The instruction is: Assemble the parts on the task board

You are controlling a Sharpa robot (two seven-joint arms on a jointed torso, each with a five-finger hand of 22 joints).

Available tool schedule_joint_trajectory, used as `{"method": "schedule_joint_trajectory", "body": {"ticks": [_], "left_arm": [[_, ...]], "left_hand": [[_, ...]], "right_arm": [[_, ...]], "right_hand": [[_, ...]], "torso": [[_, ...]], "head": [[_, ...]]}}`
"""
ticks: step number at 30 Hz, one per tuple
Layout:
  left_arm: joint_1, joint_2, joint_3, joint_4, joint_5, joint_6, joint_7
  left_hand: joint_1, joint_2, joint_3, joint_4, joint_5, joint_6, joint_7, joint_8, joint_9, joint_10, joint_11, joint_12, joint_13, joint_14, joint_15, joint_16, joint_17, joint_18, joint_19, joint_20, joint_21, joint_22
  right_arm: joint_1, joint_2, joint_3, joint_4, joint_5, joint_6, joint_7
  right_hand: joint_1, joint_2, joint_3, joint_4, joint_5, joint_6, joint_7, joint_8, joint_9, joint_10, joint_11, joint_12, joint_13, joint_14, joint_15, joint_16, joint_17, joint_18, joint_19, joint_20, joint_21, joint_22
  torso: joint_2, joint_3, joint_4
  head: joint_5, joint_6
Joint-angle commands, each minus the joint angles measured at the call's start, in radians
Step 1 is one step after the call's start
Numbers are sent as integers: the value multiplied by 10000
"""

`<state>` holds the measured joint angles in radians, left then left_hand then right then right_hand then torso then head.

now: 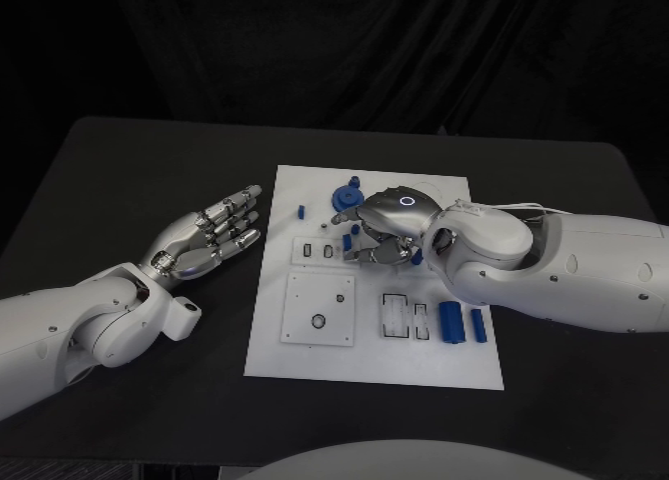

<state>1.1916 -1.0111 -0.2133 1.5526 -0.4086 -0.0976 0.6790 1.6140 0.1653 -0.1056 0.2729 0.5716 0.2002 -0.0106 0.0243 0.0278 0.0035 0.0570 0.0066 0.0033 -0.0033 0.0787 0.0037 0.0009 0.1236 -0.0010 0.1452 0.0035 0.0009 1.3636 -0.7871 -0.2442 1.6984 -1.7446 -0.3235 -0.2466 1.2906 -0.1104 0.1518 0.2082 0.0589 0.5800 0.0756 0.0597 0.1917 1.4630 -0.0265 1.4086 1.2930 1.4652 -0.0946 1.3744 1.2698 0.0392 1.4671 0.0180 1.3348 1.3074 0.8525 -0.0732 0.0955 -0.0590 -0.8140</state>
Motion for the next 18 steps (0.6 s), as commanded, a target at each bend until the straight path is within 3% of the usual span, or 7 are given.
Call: {"method": "schedule_joint_trajectory", "body": {"ticks": [1, 3, 5, 13, 16, 17, 18], "left_arm": [[1, 0, 5, 10, 40, 115, 948], [0, -8, 5, 11, 40, 104, 954], [0, -21, 5, 16, 40, 76, 966], [-1, -84, 5, 44, 40, -460, 1168], [0, -122, 6, 56, 40, -698, 1230], [1, -151, 7, 76, 40, -794, 1249], [2, -177, 7, 100, 40, -873, 1265]], "left_hand": [[-12, -49, 50, -37, -52, -7, 7, 23, -7, 16, 72, -51, -17, 33, 70, -37, -9, 147, 10, 84, -35, -9], [-12, -49, 51, -37, -55, -8, 9, 23, -8, 15, 72, -52, -17, 33, 70, -37, -9, 147, 10, 85, -35, -9], [-12, -49, 51, -37, -55, -8, 9, 23, -8, 15, 72, -52, -17, 33, 70, -37, -9, 147, 10, 85, -35, -9], [-102, -141, -23, -4, 90, 126, 94, 47, 11, 30, 50, -47, -13, 33, -57, -37, -9, 262, 10, 112, -35, -9], [-209, -135, -76, 94, 19, 230, 172, 61, 22, 36, 7, -46, -11, 33, -118, -37, -9, 355, 10, 147, -35, -9], [-418, -28, -142, 192, -370, 338, 265, 72, 31, 55, -8, -41, -6, 33, -132, -37, -9, 437, 14, 214, -32, -6], [-445, -15, -153, 191, -409, 346, 280, 71, 31, 57, -17, -40, -6, 33, -130, -37, -9, 450, 15, 226, -30, -4]], "right_arm": [[-55, -58, -31, 8, -73, -325, 136], [-54, -101, -30, 46, -72, -564, 224], [-54, -168, -28, 113, -58, -844, 332], [87, -770, -1, 736, 587, -2132, 854], [269, -1035, 4, 932, 788, -2710, 1137], [358, -1131, 5, 978, 909, -2933, 1297], [433, -1202, 6, 1003, 1006, -3115, 1432]], "right_hand": [[49, -294, -25, 369, -62, -269, -8, -37, -179, -76, -12, 7, -15, 537, 55, 10, 13, 144, 199, 38, -31, 1902], [61, -476, -82, 748, -81, -309, -24, -24, -266, -70, -10, 11, -20, 537, 34, 22, 22, 138, 211, 26, -21, 1913], [-113, -601, -189, 866, -106, -227, -25, -2, -280, -61, -18, 19, -13, 534, 28, 21, 19, 137, 214, 11, -20, 1917], [-1023, -885, -661, 910, -94, -78, 47, 28, -360, -27, 28, 57, 30, 553, 54, 99, 120, 117, 246, 9, 45, 1946], [-1380, -786, -663, 905, -98, -3, 61, 37, -388, 0, 39, 93, 82, 557, 65, 119, 144, 109, 261, 19, 82, 1959], [-1410, -693, -602, 899, -97, 40, 60, 47, -390, 8, 41, 105, 99, 561, 68, 136, 166, 105, 268, 22, 98, 1964], [-1283, -590, -482, 885, -102, 74, 64, 52, -400, 11, 43, 111, 105, 564, 71, 148, 181, 103, 273, 25, 112, 1969]], "torso": [[0, 4, 4], [2, 6, 3], [6, 7, 5], [2, 11, -1], [6, 21, -8], [5, 24, -7], [3, 26, -5]], "head": [[16, 10], [30, 19], [44, 30], [102, 147], [144, 290], [153, 367], [152, 408]]}}
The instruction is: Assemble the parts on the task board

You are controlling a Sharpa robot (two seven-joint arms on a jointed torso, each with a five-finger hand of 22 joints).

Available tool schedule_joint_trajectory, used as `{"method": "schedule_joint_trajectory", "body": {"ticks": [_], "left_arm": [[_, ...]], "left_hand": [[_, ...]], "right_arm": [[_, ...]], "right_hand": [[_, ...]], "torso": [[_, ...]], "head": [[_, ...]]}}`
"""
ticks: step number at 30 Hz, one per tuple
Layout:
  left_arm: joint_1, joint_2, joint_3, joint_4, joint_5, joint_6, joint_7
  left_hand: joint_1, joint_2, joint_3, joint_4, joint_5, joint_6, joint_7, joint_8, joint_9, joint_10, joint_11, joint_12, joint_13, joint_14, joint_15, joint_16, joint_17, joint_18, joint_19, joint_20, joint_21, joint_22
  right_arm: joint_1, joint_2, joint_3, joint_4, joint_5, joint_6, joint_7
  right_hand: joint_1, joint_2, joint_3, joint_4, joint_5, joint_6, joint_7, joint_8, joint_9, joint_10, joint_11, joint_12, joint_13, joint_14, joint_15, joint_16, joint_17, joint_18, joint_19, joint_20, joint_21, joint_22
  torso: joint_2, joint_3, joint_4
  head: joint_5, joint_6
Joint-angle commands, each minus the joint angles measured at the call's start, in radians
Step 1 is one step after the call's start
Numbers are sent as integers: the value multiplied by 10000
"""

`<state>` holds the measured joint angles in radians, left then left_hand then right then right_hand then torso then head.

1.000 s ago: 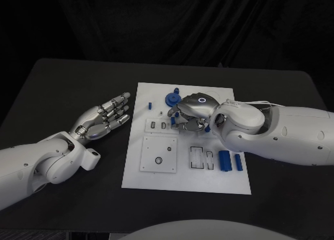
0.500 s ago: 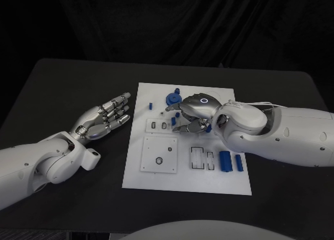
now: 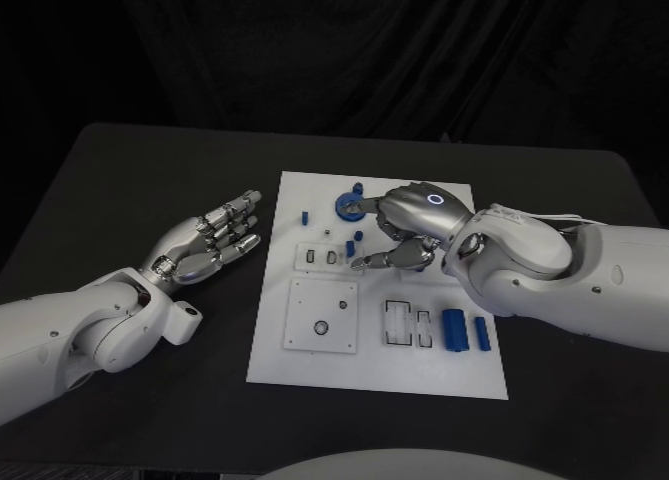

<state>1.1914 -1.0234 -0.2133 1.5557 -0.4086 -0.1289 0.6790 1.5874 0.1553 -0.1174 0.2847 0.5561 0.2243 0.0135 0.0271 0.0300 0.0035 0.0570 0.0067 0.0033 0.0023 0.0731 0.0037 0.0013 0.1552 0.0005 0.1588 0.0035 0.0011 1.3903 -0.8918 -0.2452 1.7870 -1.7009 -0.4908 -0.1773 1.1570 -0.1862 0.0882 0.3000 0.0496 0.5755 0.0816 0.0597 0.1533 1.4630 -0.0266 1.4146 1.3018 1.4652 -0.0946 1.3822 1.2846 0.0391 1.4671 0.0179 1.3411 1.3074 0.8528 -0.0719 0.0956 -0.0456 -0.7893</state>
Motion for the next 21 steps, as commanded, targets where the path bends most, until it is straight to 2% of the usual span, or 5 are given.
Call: {"method": "schedule_joint_trajectory", "body": {"ticks": [1, 7, 12, 18, 21], "left_arm": [[5, -90, 8, 106, 39, -665, 1287], [76, -235, 10, 323, 5, -1148, 1331], [501, -113, 9, 107, -42, -1185, 1258], [852, 296, 10, -574, -59, -1137, 1284], [980, 655, 10, -1112, -110, -1033, 1301]], "left_hand": [[-238, 121, -60, 75, -352, 140, 70, 43, 11, 63, -35, -39, -4, -23, -73, -37, -13, 163, 4, 116, -26, -3], [-217, 169, -51, 46, -321, 270, 108, 57, 22, 101, -58, -29, 6, -23, -67, -37, -13, 217, 27, 192, -7, 15], [-23, 267, 95, 57, -138, 583, 394, 91, 51, 126, -173, -25, 11, -23, -25, -37, -13, 264, 98, 370, 50, 61], [-926, 525, -294, 104, -557, 1127, 613, 120, 88, 359, -24, 22, 58, -23, 162, -37, -13, 278, 490, 644, 324, 234], [-1763, 866, -857, 96, -1553, 1371, 502, 133, 105, 444, -69, 32, 70, 82, 454, -2, 21, 269, 795, 858, 524, 326]], "right_arm": [[261, -238, 16, 135, 684, -1670, 909], [651, -574, 7, -81, 1074, -2658, 1942], [760, -697, -15, -627, 1186, -2941, 2383], [767, -620, -25, -1301, 1228, -2818, 2496], [751, -654, -26, -1486, 1235, -2824, 2501]], "right_hand": [[295, 321, 312, -80, -3, 149, -3, 55, -30, 24, 43, 73, 48, 573, 74, 103, 78, 94, 290, 31, 95, 1984], [1416, 1028, 832, -305, 223, 957, -169, 215, 2, 95, -58, 195, 208, 620, 20, 282, 309, 33, 402, 24, 411, 2079], [1693, 1266, 894, -341, 574, 1703, -175, 401, 62, 116, -84, 238, 261, 622, -15, 327, 357, 12, 428, -18, 506, 2107], [1967, 1484, 974, -427, 1144, 2099, -105, 520, 24, 127, -41, 266, 285, 622, 12, 353, 374, 2, 439, -6, 550, 2117], [1966, 1546, 978, -404, 1222, 2166, -93, 528, 7, 149, -29, 296, 332, 635, 23, 401, 441, -16, 468, 2, 633, 2141]], "torso": [[-4, 14, -8], [-57, 29, -15], [-196, 69, -18], [-395, 154, -47], [-535, 214, -56]], "head": [[20, 202], [86, 466], [226, 755], [311, 887], [299, 837]]}}
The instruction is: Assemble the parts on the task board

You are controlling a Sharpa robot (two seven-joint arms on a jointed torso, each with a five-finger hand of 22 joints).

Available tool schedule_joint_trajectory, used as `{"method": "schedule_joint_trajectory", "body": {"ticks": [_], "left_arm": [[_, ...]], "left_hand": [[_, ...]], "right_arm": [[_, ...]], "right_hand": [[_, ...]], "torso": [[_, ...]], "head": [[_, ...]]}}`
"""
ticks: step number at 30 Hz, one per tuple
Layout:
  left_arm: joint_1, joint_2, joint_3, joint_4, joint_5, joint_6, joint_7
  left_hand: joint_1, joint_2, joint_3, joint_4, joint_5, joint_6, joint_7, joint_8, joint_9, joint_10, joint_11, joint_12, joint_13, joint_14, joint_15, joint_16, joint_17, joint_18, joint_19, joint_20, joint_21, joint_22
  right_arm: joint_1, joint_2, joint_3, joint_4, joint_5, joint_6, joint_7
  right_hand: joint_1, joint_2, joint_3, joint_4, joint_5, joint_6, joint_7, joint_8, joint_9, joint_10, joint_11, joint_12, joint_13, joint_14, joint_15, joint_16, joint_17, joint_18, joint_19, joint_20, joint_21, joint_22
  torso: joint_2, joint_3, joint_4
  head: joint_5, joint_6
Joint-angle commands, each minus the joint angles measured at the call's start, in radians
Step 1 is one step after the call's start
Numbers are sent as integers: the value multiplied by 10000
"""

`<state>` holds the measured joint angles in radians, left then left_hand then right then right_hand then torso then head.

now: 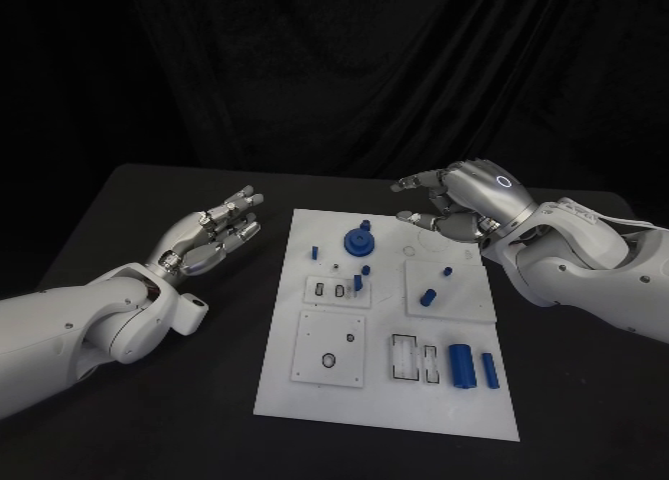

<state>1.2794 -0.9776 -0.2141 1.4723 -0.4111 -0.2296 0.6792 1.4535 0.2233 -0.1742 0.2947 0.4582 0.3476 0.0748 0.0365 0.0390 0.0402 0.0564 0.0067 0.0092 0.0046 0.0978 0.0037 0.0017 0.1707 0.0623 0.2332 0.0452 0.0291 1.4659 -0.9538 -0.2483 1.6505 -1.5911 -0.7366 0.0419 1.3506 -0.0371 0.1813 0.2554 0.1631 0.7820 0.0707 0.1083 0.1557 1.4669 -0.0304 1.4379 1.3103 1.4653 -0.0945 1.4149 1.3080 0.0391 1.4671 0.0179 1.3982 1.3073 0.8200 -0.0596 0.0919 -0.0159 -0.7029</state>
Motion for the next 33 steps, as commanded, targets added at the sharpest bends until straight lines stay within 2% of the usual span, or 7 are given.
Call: {"method": "schedule_joint_trajectory", "body": {"ticks": [1, 7, 13, 18, 22, 28, 33], "left_arm": [[140, 353, 18, -528, -143, 22, 1311], [253, 1183, 18, -1789, -259, 83, 1403], [544, 1784, 20, -2063, -1723, -732, 944], [973, 2171, 21, -1963, -5408, -1370, -400], [1416, 2358, 21, -1319, -7803, -1314, -2448], [1904, 2678, 23, -386, -8933, -60, -5623], [2157, 3065, 24, 13, -8680, 1873, -8316]], "left_hand": [[-453, 203, -320, -6, -616, 146, -126, 38, 15, 83, -67, 33, 11, 69, 218, 0, 19, 115, 196, 125, 121, 51], [-1330, 569, -1102, -46, -2204, 113, -190, 26, 10, 589, 71, 118, 98, 1698, 562, 352, 340, 130, 1434, 406, 895, 354], [650, 448, -694, -215, -303, 764, -26, 107, 78, 7025, 1492, 1788, 1711, 7984, 800, 3089, 2037, 103, 5953, 484, 3526, 1355], [2271, -20, 584, -449, -811, 2718, 551, 449, 260, 9220, 769, 3641, 2757, 9739, -87, 6075, 3522, 124, 7891, -337, 5245, 2262], [1405, -656, 1797, -14, -1673, 4686, 518, 383, 311, 8473, 64, 8931, 7715, 10466, -698, 12928, 9789, -156, 7676, -1143, 8638, 4953], [-1419, -593, 1340, -75, -2829, 6314, 534, 1207, 828, 15306, 79, 15641, 15616, 15662, -720, 15671, 15691, -881, 11565, -1250, 13247, 11223], [-2464, -409, 1018, -32, -2623, 6817, 262, 1892, 1642, 15306, -263, 15641, 15616, 15662, -1081, 15671, 15691, -1189, 13211, -1316, 14431, 13319]], "right_arm": [[-13, -50, 4, -192, 139, -368, 309], [-83, -132, 3, -498, 144, -306, 278], [-158, -386, 2, -532, 154, -276, 152], [-236, -589, 2, -498, 450, -214, 84], [-300, -716, 2, -484, 699, -225, 45], [-389, -890, 1, -478, 808, -98, -107], [-444, -932, 1, -474, 837, 27, -205]], "right_hand": [[29, 58, 48, 44, 91, 106, 17, 43, -18, 112, 10, 64, 249, 635, 23, 72, 204, -17, 469, 3, 63, 2143], [27, 77, 48, 54, 125, 105, 19, 31, -30, 107, 13, 57, 233, 635, 26, 72, 200, -16, 468, 5, 60, 2141], [-58, 133, 18, 146, 159, 122, 36, 10, -61, 95, 26, 41, 197, 633, 36, 67, 182, -16, 470, 14, 68, 2143], [-35, 317, 78, 219, 647, 230, 78, -35, -152, 86, 57, 36, 175, 630, 65, 87, 190, -16, 469, 44, 77, 2142], [25, 375, 142, 219, 980, 338, 127, -34, -191, 79, 93, 32, 161, 626, 90, 88, 178, -14, 464, 63, 73, 2139], [66, 392, 187, 216, 1181, 460, 160, -14, -212, 87, 115, 47, 180, 627, 108, 101, 189, -14, 463, 79, 77, 2139], [90, 393, 220, 221, 1262, 716, 209, 69, -204, 93, 154, 57, 186, 627, 139, 109, 192, -16, 464, 103, 87, 2140]], "torso": [[-255, 107, -24], [-645, 239, -49], [-1009, 439, -156], [-1219, 536, -164], [-1331, 584, -237], [-1439, 607, -325], [-1516, 596, -315]], "head": [[6, -39], [37, -272], [34, -608], [87, -828], [217, -926], [359, -1058], [409, -1222]]}}
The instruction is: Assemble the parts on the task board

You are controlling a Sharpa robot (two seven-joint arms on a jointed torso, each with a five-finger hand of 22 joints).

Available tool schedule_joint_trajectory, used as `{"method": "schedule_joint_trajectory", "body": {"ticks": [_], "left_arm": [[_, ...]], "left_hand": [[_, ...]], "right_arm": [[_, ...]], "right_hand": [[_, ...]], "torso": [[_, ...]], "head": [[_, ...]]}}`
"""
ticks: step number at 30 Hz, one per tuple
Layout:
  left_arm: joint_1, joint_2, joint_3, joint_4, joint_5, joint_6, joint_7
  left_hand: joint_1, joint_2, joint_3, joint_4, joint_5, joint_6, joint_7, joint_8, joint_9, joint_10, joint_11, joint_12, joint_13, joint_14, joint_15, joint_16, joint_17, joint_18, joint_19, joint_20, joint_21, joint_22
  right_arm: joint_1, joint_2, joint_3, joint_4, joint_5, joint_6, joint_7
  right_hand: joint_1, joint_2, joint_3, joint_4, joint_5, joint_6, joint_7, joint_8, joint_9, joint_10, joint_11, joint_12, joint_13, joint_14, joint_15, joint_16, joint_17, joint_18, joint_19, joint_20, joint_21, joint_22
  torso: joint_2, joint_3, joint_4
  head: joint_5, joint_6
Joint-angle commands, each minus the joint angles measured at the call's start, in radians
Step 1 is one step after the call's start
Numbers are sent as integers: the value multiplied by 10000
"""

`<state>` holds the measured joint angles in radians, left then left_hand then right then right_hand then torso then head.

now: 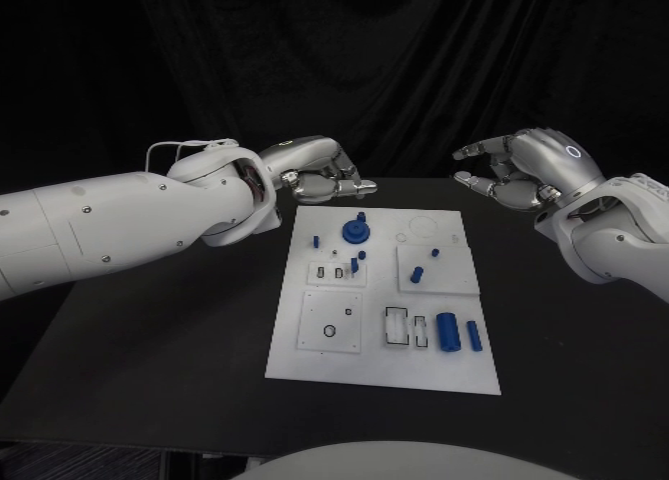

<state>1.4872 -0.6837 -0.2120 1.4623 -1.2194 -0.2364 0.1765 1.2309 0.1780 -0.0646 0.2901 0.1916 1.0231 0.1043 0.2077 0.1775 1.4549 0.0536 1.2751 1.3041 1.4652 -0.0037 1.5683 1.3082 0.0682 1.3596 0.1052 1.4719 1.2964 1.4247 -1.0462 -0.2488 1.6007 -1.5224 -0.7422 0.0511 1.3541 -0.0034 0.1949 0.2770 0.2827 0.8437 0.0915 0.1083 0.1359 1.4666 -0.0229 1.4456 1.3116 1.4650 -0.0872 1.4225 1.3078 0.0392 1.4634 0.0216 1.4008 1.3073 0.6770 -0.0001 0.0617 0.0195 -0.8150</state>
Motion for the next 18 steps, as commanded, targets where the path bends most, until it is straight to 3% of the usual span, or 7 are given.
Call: {"method": "schedule_joint_trajectory", "body": {"ticks": [1, 4, 6, 9, 10, 16, 18], "left_arm": [[107, 203, 4, 128, -384, 2326, -3763], [166, 501, 4, 36, 298, 3418, -5102], [185, 672, 4, -61, 529, 3868, -5701], [209, 1010, 4, -297, 829, 4536, -6622], [213, 1097, 4, -355, 882, 4620, -6831], [224, 1430, 4, -537, 1016, 4957, -7497], [225, 1518, 4, -564, 1012, 5065, -7602]], "left_hand": [[-454, 106, -145, 23, -66, 87, -76, 304, 422, 1159, -239, 2957, 2667, 1056, -98, 25, 2626, -164, 244, -54, 175, 666], [-1366, 278, -531, 16, -108, -24, -123, 624, 963, 1159, -282, 2957, 2667, 1056, -155, 25, 2626, -175, 303, -104, 205, 755], [-1539, 295, -664, 10, -27, -108, -178, 895, 1402, 1159, -318, 2957, 2667, 1056, -203, 25, 2626, -180, 346, -149, 214, 804], [-1686, 256, -1038, 12, 50, -793, -339, 2356, 3832, 1159, -600, 2957, 2667, 1056, -444, 25, 2626, -215, 556, -367, 215, 977], [-1631, 231, -1057, -9, 244, -683, -456, 2660, 4237, 1159, -621, 2957, 2667, 1056, -473, 25, 2626, -223, 608, -410, 222, 1021], [-1459, 138, -1145, -15, 611, -719, -650, 3253, 5404, 1159, -790, 2957, 2667, 1056, -645, 25, 2626, -241, 725, -577, 210, 1098], [-1437, 143, -1144, -19, 641, -740, -657, 3254, 5467, 1159, -800, 2957, 2667, 1056, -657, 25, 2626, -241, 729, -589, 205, 1096]], "right_arm": [[-38, -2, 6, 25, 153, 100, -308], [-51, 25, 6, 17, 158, 181, -355], [-55, 31, 6, 12, 160, 232, -391], [-61, 23, 6, 9, 162, 329, -455], [-63, 21, 6, 7, 162, 351, -470], [-70, 29, 6, -13, 163, 425, -537], [-71, 28, 6, -7, 163, 444, -561]], "right_hand": [[60, 55, 89, 3, 77, 149, 3, 88, -3, 99, 83, -15, 180, 629, 70, 34, 193, -16, 500, 70, 58, 2139], [84, 49, 107, -10, 129, 236, 8, 110, 0, 101, 90, -11, 182, 629, 78, 38, 195, -14, 497, 79, 53, 2137], [119, 37, 131, -32, 230, 299, 6, 121, -1, 103, 91, -7, 185, 631, 80, 47, 204, -16, 501, 85, 65, 2140], [155, 19, 157, -55, 342, 345, 9, 119, -7, 103, 91, -6, 185, 628, 81, 45, 195, -12, 495, 90, 52, 2136], [172, 6, 171, -65, 408, 368, 15, 116, -11, 105, 96, -3, 189, 628, 84, 46, 194, -15, 499, 91, 67, 2140], [180, -3, 180, -70, 455, 381, 19, 111, -16, 101, 98, -6, 180, 627, 87, 47, 193, -12, 494, 94, 53, 2136], [185, -12, 186, -72, 493, 389, 24, 106, -19, 99, 102, -9, 175, 628, 89, 51, 198, -13, 495, 95, 57, 2136]], "torso": [[-95, 15, -59], [-104, 41, -114], [-106, 49, -126], [-111, 72, -136], [-110, 83, -143], [-79, 89, -176], [-69, 122, -202]], "head": [[127, -139], [216, -235], [223, -303], [218, -369], [216, -384], [195, -461], [218, -500]]}}
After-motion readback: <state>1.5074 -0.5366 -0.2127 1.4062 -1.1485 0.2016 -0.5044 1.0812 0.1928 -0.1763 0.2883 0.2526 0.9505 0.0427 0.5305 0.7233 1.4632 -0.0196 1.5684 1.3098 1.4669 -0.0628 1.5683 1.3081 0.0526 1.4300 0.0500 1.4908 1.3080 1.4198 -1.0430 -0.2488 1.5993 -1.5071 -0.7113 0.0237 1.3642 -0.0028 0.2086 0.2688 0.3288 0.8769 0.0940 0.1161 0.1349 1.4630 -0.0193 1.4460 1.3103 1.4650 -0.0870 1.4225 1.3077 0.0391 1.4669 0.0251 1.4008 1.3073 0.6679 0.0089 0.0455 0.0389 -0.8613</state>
